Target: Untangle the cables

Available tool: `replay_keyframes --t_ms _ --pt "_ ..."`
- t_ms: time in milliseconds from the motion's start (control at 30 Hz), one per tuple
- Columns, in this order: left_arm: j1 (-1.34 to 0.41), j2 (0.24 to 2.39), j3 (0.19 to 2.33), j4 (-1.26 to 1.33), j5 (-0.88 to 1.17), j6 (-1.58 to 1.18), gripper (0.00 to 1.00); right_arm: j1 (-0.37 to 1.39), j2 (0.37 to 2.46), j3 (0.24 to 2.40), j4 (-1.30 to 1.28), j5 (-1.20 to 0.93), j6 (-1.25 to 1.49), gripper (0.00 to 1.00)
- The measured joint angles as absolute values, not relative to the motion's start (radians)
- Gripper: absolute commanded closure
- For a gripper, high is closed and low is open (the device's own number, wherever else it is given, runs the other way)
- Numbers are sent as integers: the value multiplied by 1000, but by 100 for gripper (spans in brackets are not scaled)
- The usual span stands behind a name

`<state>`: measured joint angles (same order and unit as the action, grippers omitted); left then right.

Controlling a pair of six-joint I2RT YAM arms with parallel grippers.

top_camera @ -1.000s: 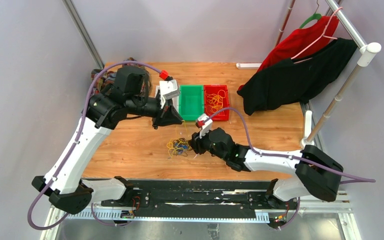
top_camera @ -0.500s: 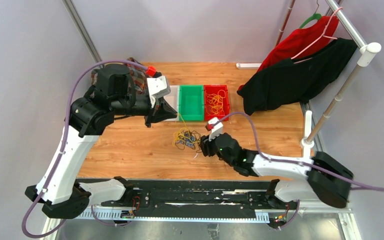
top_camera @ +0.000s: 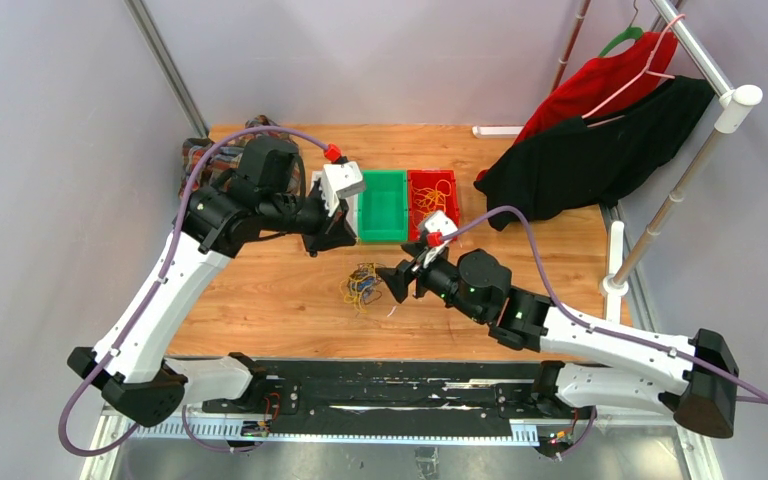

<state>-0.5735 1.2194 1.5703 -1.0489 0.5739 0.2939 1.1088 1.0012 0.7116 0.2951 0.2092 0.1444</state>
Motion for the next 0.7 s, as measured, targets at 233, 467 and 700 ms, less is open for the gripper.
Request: replay_keyframes --t_ms 233,467,700 --pt "-574 1219 1570 -1049 572 283 99 1141 1086 762 340 178 91 30" --pt "-574 1218 1570 -1049 599 274 99 1142 1225 826 406 266 36 37" --pt "-574 1202 1584 -1055 654 267 100 1142 1343 846 512 376 -2 37"
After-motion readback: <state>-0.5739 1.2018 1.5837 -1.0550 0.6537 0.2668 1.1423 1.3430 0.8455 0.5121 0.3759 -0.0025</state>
